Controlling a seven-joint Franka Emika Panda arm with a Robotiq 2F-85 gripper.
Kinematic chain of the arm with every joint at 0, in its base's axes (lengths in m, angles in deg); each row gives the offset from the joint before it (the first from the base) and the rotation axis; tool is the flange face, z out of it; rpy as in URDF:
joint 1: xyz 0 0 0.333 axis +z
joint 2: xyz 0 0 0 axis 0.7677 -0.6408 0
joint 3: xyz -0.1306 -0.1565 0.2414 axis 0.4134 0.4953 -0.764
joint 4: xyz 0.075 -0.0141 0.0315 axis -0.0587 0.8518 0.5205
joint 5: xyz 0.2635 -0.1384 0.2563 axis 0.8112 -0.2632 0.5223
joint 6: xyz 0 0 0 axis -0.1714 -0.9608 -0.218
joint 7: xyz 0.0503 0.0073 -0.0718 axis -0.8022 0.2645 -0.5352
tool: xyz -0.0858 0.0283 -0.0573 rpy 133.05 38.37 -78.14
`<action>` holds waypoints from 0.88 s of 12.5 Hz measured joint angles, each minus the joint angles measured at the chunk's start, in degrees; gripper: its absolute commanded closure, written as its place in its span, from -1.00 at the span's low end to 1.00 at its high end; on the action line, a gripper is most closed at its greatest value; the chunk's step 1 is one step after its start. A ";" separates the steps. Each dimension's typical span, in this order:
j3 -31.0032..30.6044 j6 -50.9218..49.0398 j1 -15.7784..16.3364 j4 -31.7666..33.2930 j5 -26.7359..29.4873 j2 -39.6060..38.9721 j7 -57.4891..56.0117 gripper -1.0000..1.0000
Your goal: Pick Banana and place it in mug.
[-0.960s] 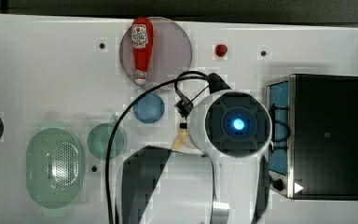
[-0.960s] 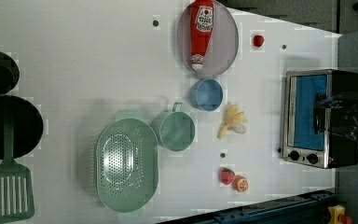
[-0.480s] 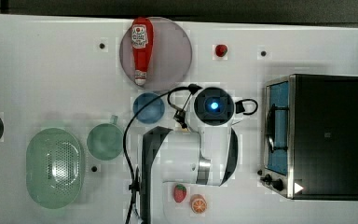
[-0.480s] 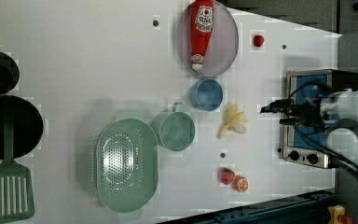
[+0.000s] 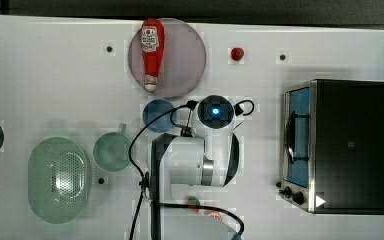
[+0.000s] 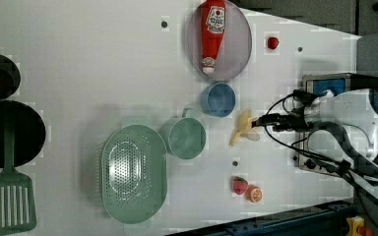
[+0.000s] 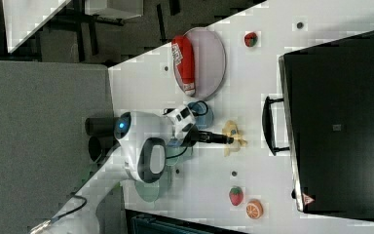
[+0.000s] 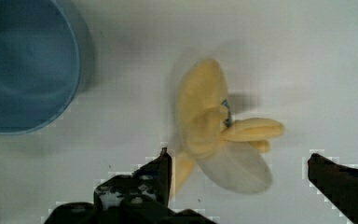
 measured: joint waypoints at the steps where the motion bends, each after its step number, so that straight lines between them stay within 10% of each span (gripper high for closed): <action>1: -0.63 2.29 -0.54 0.45 -0.54 -1.52 -0.03 -1.00; 5: -0.44 7.95 -0.33 0.90 -1.96 -6.56 -0.87 -1.00; 10: -0.60 8.25 -0.05 1.12 -0.94 -7.89 -1.87 0.30; 11: -0.65 9.01 0.08 1.34 -1.27 -7.62 -1.87 0.30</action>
